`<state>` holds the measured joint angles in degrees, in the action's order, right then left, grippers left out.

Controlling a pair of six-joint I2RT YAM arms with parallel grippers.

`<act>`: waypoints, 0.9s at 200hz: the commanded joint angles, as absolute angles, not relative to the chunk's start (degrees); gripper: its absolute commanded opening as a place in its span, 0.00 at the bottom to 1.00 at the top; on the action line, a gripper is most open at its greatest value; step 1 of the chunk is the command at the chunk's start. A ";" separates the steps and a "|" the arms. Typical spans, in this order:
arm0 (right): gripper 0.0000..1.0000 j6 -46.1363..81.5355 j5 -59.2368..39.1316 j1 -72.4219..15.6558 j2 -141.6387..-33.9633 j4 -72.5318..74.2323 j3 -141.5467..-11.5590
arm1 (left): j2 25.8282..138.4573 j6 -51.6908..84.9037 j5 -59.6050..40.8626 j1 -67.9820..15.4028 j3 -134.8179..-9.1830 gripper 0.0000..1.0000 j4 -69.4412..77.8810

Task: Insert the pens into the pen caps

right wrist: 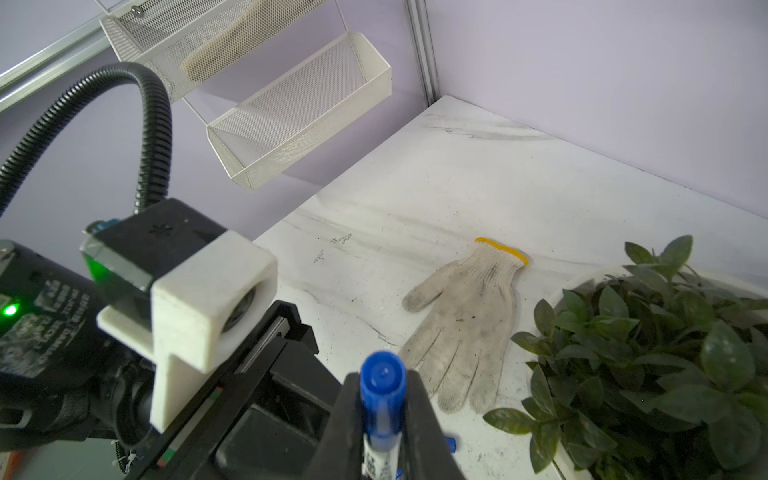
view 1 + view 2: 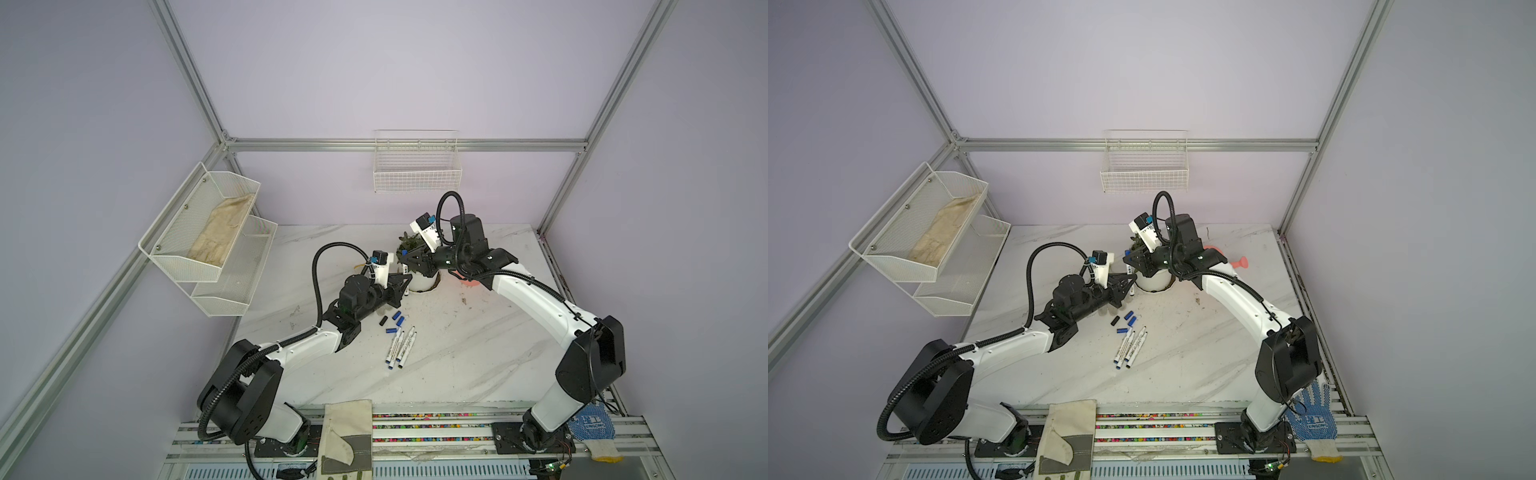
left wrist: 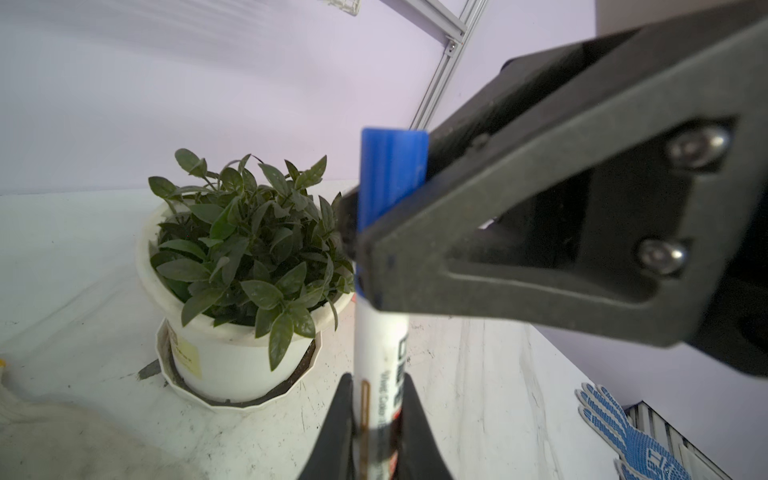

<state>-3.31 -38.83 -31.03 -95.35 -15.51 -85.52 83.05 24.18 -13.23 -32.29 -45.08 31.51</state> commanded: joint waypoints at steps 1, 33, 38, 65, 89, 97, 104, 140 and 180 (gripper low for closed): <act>0.00 -5.57 -43.37 -31.96 -95.75 -33.48 -81.17 | 78.73 25.48 -5.54 -27.05 -49.37 0.00 44.84; 0.00 -5.15 -42.37 -31.91 -95.04 -33.27 -80.49 | 79.42 26.63 -7.14 -27.07 -50.37 0.00 44.93; 0.00 -5.14 -42.24 -31.99 -94.93 -33.31 -80.23 | 79.48 27.14 -6.84 -27.00 -50.30 0.00 45.48; 0.00 -4.49 -41.54 -31.96 -94.73 -34.14 -78.74 | 79.72 29.30 -3.82 -27.07 -49.97 0.00 47.70; 0.00 -4.32 -40.14 -31.94 -94.41 -34.35 -78.44 | 79.32 28.74 0.14 -27.06 -51.08 0.00 48.17; 0.00 -4.60 -38.81 -31.93 -94.63 -34.89 -78.64 | 79.13 27.85 2.33 -27.07 -51.71 0.00 47.80; 0.00 -4.95 -37.22 -31.99 -95.04 -35.74 -78.91 | 79.02 27.11 4.12 -27.07 -52.45 0.00 47.56; 0.00 -4.87 -32.44 -32.08 -97.00 -37.16 -79.57 | 79.44 19.09 11.76 -27.33 -57.18 0.00 46.95; 0.00 -5.12 -27.05 -32.34 -98.64 -38.39 -81.64 | 79.72 10.11 17.25 -29.52 -58.93 0.00 48.46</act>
<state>-2.87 -31.40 -32.42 -95.59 -15.44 -84.73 83.05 13.30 -5.32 -32.82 -45.52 28.03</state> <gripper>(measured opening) 0.159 0.128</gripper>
